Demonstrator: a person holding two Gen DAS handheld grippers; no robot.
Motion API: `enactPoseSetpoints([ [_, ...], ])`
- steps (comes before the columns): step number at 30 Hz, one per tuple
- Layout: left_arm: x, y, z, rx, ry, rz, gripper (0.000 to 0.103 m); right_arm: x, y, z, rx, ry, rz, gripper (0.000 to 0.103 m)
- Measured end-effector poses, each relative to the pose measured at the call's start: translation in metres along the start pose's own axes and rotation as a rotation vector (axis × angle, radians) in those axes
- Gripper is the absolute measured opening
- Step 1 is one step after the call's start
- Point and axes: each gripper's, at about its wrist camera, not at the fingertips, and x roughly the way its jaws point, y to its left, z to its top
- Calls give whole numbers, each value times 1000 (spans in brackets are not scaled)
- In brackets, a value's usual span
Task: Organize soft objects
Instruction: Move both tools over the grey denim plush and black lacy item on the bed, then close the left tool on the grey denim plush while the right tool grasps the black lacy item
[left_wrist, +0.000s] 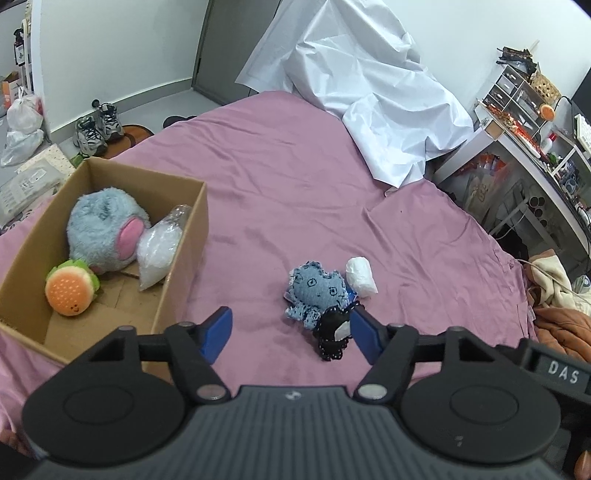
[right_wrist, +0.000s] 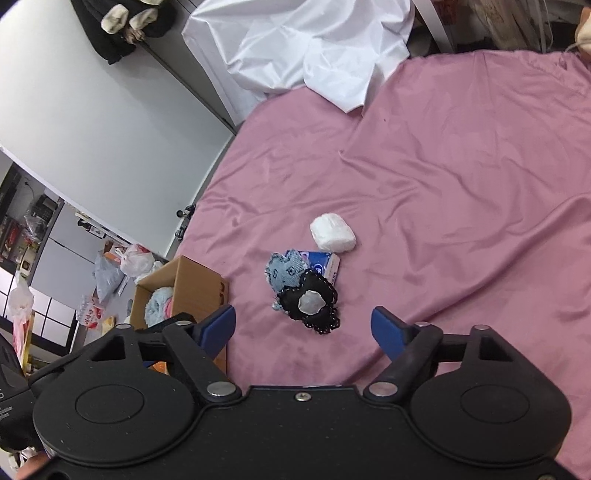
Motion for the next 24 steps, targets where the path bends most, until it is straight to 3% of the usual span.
enactPoseSetpoints([
  [3, 8, 1, 3, -9, 9, 3, 57, 10, -1, 1, 13, 17, -10, 69],
  [9, 22, 4, 11, -25, 24, -3, 55, 32, -3, 5, 32, 56, -32, 53],
  [24, 53, 18, 30, -64, 75, 6, 57, 80, -1, 9, 14, 106, -106, 56],
])
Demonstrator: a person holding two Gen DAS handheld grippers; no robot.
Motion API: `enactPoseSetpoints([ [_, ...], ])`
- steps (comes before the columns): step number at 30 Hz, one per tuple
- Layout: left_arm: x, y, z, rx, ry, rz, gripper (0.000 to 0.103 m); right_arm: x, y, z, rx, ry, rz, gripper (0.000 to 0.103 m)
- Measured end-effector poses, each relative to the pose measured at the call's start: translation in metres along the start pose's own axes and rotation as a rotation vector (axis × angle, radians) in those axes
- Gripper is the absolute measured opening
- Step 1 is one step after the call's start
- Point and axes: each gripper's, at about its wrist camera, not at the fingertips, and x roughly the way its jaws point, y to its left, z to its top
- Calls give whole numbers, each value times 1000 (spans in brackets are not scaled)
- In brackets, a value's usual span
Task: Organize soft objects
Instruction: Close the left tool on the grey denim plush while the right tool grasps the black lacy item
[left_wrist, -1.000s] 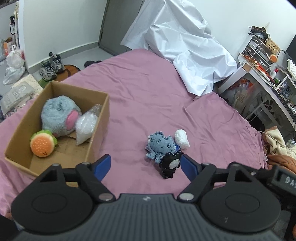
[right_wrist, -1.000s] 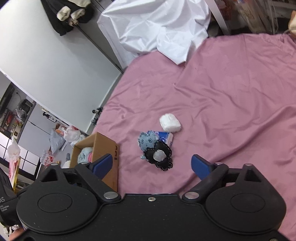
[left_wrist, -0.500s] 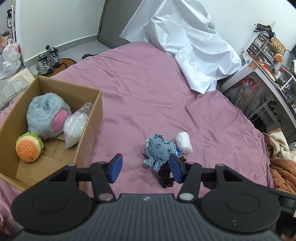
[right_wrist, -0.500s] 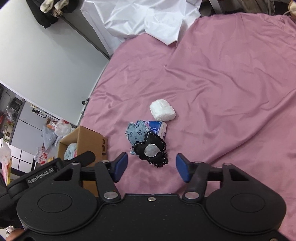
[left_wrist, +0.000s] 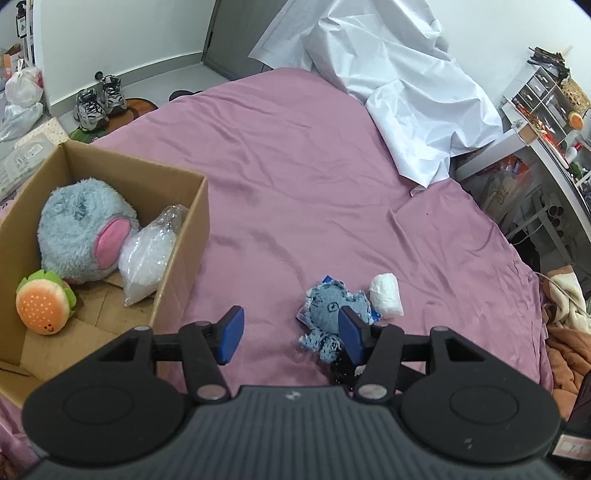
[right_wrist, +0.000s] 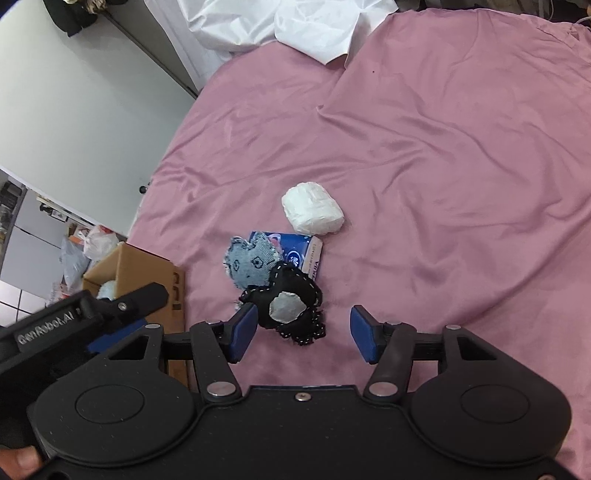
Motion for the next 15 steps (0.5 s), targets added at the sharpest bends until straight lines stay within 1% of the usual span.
enactPoseSetpoints([
  [5, 6, 2, 6, -16, 22, -14, 63, 11, 0, 2, 6, 10, -11, 59],
  [8, 8, 1, 8, -6, 27, -17, 68, 15, 3, 3, -7, 11, -12, 65],
  [10, 11, 0, 11, 5, 30, -17, 69, 18, 5, 3, -18, 9, -13, 68],
  [15, 19, -3, 17, 7, 44, -22, 70, 27, 10, 3, -38, 11, -22, 68],
])
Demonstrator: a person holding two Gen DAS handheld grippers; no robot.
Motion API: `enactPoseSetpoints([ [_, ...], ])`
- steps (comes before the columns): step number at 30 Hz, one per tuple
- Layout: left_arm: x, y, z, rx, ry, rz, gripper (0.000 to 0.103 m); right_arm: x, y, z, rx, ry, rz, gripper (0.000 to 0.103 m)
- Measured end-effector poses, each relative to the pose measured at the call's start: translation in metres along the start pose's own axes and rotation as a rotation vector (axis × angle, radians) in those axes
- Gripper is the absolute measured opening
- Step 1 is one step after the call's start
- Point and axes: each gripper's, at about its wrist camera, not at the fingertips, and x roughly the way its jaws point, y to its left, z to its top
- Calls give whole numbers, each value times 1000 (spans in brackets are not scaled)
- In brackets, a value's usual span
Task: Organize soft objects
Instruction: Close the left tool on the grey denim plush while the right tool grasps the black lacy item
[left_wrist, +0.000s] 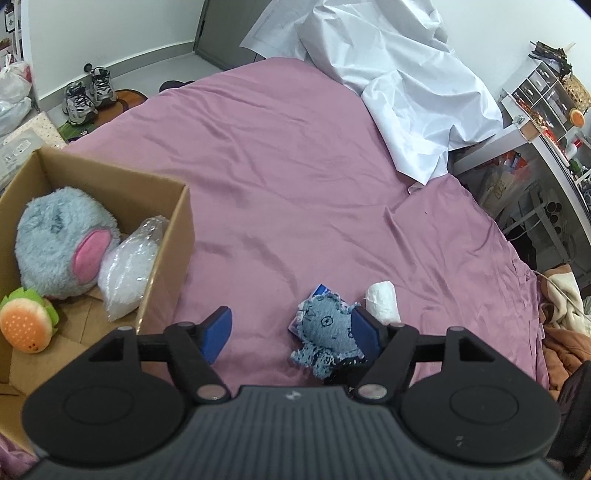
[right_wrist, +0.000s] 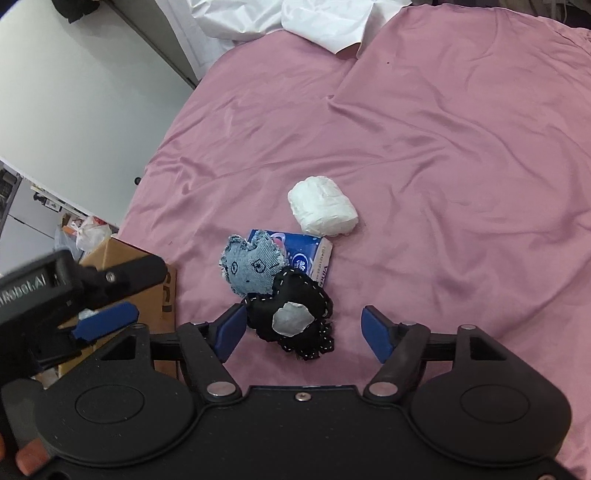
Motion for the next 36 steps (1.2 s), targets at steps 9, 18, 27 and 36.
enactPoseSetpoints([
  [9, 12, -9, 4, 36, 15, -11, 76, 18, 1, 0, -6, 10, -21, 44],
  [18, 30, -14, -3, 27, 59, -17, 76, 16, 0, 0, -6, 48, -26, 20],
  [27, 51, -23, -13, -3, 113, -21, 76, 12, -10, 1, 43, 52, -40, 17],
  [36, 70, -32, -13, -11, 120, 7, 76, 11, -16, 2, 71, 44, -64, 17],
])
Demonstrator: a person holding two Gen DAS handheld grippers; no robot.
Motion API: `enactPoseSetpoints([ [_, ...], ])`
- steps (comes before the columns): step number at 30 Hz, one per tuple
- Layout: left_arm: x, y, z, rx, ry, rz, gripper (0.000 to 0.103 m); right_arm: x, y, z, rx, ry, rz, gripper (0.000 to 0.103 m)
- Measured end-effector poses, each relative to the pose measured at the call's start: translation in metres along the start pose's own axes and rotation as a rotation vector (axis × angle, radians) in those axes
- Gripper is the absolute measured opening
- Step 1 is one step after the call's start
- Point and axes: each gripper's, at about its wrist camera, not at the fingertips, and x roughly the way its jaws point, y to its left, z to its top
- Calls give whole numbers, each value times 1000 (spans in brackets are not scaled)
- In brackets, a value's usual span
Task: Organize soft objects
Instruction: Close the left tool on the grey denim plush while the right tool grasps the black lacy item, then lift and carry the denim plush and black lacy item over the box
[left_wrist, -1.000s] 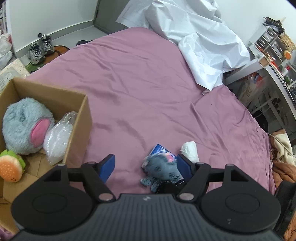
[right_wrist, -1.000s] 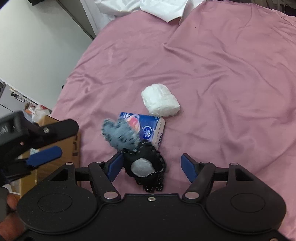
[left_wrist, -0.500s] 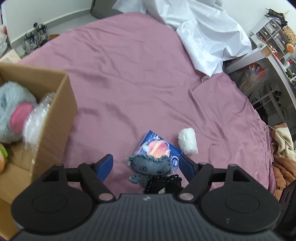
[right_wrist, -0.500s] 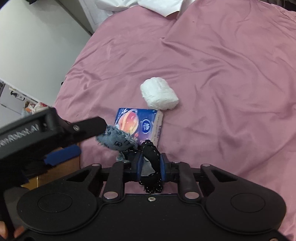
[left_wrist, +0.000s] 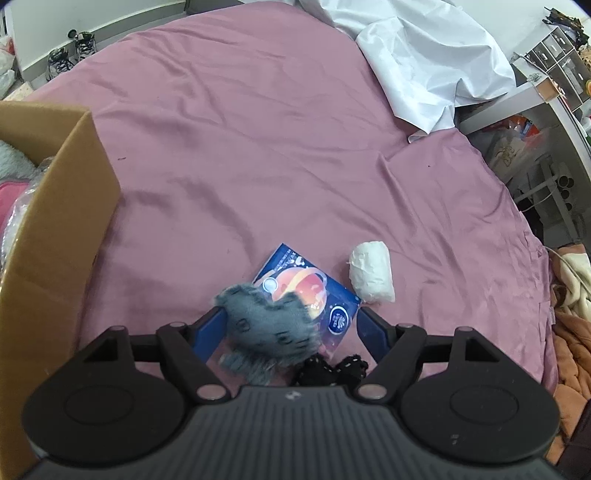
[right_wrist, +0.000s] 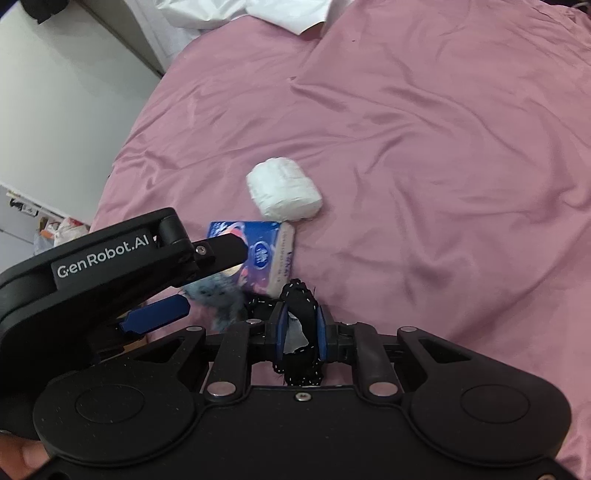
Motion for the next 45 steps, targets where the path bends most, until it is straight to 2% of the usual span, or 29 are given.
enactPoseSetpoints([
  [10, 7, 10, -7, -28, 21, 39, 67, -1, -2, 1, 2, -5, -8, 16],
  [14, 10, 15, -7, -49, 25, 32, 51, 1, -4, -1, 9, -6, -11, 16],
  [17, 5, 16, -6, -48, 14, 36, 45, 1, -4, 0, 10, -5, -11, 16],
  [33, -63, 17, -10, 22, -98, 35, 43, -26, 1, -3, 1, -73, 37, 16],
  [45, -110, 20, -19, 80, -177, 42, 43, -66, 20, -9, -69, -189, 134, 16],
])
